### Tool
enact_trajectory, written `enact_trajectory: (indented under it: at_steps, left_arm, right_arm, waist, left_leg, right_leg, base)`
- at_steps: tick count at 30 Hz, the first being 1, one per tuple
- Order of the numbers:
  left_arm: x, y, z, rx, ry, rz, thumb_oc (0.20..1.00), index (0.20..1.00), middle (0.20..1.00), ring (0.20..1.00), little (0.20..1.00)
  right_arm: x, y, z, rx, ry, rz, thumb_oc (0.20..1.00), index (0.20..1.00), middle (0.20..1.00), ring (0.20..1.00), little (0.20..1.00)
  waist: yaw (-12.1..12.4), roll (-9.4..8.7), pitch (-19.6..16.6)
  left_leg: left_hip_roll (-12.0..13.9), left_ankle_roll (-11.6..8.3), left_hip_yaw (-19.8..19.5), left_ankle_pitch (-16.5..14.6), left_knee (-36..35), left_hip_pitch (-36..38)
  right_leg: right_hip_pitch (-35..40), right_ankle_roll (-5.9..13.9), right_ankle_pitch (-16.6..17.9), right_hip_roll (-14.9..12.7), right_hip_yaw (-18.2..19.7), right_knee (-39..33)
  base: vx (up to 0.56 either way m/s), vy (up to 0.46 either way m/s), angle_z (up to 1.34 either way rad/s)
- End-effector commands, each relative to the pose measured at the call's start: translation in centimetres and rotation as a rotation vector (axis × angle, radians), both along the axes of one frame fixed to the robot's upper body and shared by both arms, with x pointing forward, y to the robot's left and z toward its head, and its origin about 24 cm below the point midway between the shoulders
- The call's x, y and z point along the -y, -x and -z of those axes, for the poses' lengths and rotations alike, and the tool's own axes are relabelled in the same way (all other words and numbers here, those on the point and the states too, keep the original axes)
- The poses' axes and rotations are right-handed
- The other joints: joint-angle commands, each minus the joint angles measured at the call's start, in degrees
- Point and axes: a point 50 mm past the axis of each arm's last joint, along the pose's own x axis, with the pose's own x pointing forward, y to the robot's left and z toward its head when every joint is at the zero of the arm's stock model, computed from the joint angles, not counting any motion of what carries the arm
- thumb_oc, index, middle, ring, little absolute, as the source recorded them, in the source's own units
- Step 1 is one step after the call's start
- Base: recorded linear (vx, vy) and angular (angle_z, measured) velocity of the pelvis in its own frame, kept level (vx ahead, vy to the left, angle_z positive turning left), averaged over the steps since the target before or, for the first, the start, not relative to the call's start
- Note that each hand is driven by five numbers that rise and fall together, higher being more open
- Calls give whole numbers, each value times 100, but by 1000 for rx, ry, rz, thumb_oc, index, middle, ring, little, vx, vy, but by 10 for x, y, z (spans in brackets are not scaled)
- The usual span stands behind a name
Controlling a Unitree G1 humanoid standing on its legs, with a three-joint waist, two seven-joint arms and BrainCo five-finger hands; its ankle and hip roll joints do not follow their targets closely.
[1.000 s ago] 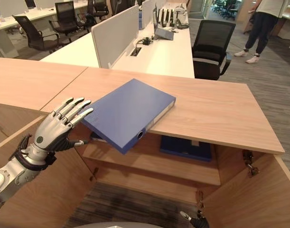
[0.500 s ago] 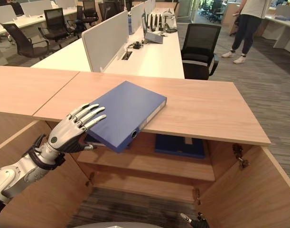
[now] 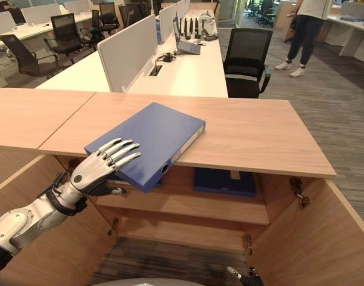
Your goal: Put the empty folder in the office cabinet
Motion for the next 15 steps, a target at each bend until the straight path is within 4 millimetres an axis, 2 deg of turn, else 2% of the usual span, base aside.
enact_trajectory:
  at_steps: [1, 8, 15]
  left_arm:
    - [1, -19, -32, 123, 76, -10, 1000, 1000, 1000, 1000, 1000]
    - [-2, -23, -27, 111, 51, -31, 1000, 1000, 1000, 1000, 1000]
    - [-6, -32, -31, 152, 12, -63, 1000, 1000, 1000, 1000, 1000]
  right_arm:
    - [0, -25, -5, 98, -7, 69, 1000, 1000, 1000, 1000, 1000]
    - [0, -25, -5, 107, -19, 91, 1000, 1000, 1000, 1000, 1000]
    - [-3, -21, -3, 99, -32, 103, 1000, 1000, 1000, 1000, 1000]
  waist:
    - [44, -79, 222]
    - [23, -102, 221]
    - [-27, -115, 216]
  left_leg:
    - [579, -356, 190, -525, 76, 419]
    - [588, -358, 208, -530, 76, 432]
    - [584, -356, 234, -534, 76, 440]
  right_leg:
    - [-368, 569, -118, -491, 27, 410]
    - [-378, 576, -114, -498, 38, 418]
    - [-396, 576, -117, -495, 58, 438]
  base:
    - [0, 0, 0]
    - [0, 0, 0]
    - [0, 0, 0]
